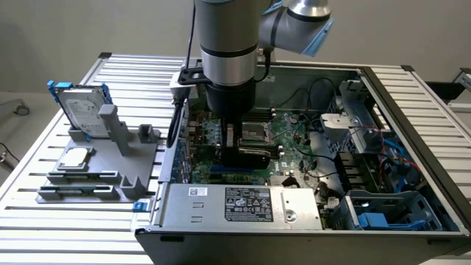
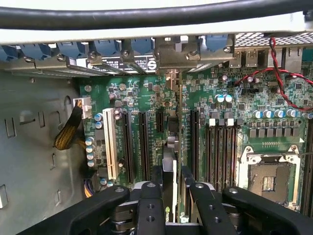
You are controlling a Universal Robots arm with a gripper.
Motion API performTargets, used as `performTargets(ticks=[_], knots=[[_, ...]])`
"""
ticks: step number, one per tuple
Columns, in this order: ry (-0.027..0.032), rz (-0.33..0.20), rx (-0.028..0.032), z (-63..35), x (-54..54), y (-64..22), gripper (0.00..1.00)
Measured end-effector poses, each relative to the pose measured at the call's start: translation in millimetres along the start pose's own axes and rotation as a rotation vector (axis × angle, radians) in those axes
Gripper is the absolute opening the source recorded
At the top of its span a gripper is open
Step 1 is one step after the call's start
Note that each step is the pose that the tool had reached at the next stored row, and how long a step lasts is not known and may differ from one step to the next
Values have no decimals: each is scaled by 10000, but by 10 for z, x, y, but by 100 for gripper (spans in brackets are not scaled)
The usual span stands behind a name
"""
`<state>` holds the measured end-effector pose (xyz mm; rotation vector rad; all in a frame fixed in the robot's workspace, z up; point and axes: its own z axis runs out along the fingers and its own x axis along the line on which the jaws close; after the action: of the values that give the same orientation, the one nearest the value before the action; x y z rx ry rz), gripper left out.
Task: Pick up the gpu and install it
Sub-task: 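Insert the gpu into the slot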
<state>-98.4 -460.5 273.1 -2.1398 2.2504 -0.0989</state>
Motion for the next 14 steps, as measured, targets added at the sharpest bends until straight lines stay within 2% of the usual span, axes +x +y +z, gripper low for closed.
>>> performTargets(ticks=[7, 14], knots=[[-5, 0, -5, 50, -1, 11, 26], [-7, 0, -59, 61, -1, 14, 26]])
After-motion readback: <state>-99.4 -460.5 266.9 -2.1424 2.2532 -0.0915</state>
